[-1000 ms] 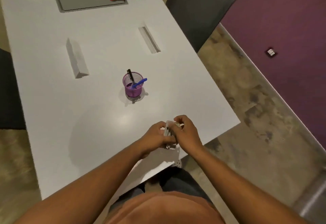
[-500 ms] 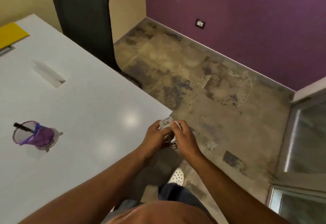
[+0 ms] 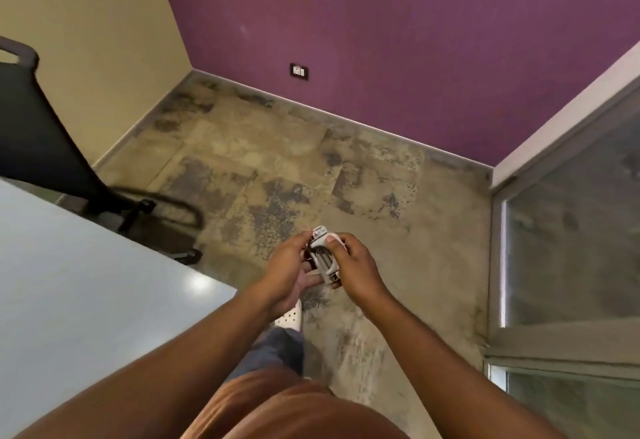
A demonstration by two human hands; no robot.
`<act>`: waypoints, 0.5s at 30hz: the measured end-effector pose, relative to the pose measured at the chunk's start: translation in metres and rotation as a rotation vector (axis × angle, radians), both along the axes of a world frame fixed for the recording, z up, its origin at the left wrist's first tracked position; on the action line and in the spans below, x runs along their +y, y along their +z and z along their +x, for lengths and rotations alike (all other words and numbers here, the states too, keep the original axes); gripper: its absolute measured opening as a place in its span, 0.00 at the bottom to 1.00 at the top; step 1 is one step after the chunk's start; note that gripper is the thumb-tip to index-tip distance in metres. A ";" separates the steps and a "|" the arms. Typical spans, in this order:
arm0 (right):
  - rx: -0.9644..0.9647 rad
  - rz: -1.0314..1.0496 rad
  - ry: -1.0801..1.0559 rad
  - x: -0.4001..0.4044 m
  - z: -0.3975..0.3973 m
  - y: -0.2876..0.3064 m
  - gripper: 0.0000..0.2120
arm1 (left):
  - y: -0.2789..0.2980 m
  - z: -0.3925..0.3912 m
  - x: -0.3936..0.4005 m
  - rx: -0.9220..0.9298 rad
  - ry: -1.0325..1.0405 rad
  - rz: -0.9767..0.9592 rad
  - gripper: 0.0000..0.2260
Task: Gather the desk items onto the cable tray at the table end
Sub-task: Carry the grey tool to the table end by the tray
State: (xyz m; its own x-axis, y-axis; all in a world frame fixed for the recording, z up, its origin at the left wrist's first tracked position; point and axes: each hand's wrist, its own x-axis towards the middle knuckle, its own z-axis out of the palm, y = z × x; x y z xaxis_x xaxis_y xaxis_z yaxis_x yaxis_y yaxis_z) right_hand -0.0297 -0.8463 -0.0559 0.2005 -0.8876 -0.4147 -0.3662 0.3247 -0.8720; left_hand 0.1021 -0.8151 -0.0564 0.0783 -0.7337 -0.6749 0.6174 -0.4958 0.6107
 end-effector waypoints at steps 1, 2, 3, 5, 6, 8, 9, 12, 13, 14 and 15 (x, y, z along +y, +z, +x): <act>0.004 0.006 0.005 -0.016 0.000 -0.002 0.10 | -0.003 0.001 -0.015 0.023 0.008 0.017 0.17; 0.009 0.013 0.015 -0.033 0.001 -0.005 0.10 | -0.007 0.003 -0.030 0.040 0.011 0.034 0.18; 0.010 0.024 0.024 -0.050 0.002 -0.008 0.10 | -0.011 0.006 -0.047 0.058 0.010 0.045 0.18; 0.003 0.044 0.039 -0.089 0.008 -0.012 0.10 | -0.019 0.016 -0.082 0.086 0.010 0.047 0.18; 0.002 0.051 0.046 -0.108 0.012 -0.014 0.10 | -0.022 0.022 -0.101 0.094 0.007 0.044 0.18; 0.013 0.067 0.064 -0.148 0.023 -0.014 0.11 | -0.024 0.034 -0.141 0.087 -0.008 0.048 0.18; 0.021 0.080 0.073 -0.167 0.029 -0.013 0.11 | -0.024 0.040 -0.159 0.082 -0.009 0.058 0.18; 0.003 0.082 0.098 -0.226 0.051 -0.006 0.11 | -0.018 0.062 -0.213 0.085 -0.017 0.042 0.17; -0.003 0.078 0.105 -0.246 0.060 -0.002 0.11 | -0.015 0.072 -0.232 0.078 -0.014 0.028 0.17; -0.008 0.077 0.109 -0.265 0.069 0.001 0.11 | -0.011 0.082 -0.250 0.063 -0.009 0.021 0.16; -0.018 0.081 0.109 -0.282 0.079 0.004 0.12 | -0.007 0.092 -0.268 0.045 -0.003 0.015 0.16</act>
State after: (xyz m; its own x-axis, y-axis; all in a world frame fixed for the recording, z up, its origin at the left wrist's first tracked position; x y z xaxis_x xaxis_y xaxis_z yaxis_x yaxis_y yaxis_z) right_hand 0.0490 -1.1280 -0.0517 0.3023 -0.8237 -0.4796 -0.3876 0.3535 -0.8514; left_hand 0.1943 -1.0826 -0.0629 0.0457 -0.7234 -0.6890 0.6425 -0.5068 0.5747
